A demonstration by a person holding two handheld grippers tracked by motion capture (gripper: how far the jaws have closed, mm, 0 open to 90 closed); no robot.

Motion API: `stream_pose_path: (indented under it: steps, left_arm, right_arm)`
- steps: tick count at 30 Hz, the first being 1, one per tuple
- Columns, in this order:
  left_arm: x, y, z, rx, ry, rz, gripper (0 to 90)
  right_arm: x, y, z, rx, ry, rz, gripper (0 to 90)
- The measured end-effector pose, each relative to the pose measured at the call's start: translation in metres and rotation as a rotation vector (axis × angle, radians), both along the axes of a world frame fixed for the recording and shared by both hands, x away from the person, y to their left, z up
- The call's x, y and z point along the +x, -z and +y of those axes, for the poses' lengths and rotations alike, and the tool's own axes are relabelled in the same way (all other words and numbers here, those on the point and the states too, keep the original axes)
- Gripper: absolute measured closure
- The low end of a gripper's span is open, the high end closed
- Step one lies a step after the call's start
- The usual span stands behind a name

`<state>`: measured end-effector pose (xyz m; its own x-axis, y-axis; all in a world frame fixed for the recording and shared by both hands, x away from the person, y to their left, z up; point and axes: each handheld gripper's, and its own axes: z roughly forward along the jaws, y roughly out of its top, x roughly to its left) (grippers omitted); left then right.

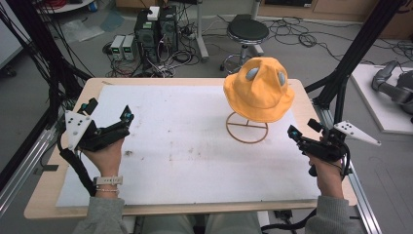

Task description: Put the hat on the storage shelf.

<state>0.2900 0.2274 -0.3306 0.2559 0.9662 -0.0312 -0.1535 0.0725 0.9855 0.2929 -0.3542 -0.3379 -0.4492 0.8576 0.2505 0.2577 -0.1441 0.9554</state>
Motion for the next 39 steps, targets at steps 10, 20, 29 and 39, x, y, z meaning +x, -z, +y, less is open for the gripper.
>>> stream_pose_path:
  steps: [10, 20, 29, 39]
  left_arm:
    - [-0.003, 0.006, 0.010, -0.026, 0.003, 0.002, 1.7]
    - [0.002, 0.021, 0.016, -0.032, -0.014, 0.051, 1.7]
    - [0.004, 0.025, 0.020, -0.031, -0.019, 0.072, 1.7]
    - [0.002, 0.028, 0.028, -0.037, -0.039, 0.081, 1.7]
  right_arm:
    - [0.000, 0.002, 0.001, -0.016, 0.009, -0.002, 5.1]
    - [0.003, 0.010, -0.005, 0.000, 0.026, 0.006, 5.2]
    - [0.005, 0.012, -0.002, -0.023, 0.032, 0.011, 5.2]
    - [0.008, 0.014, -0.001, -0.036, 0.040, 0.019, 5.2]
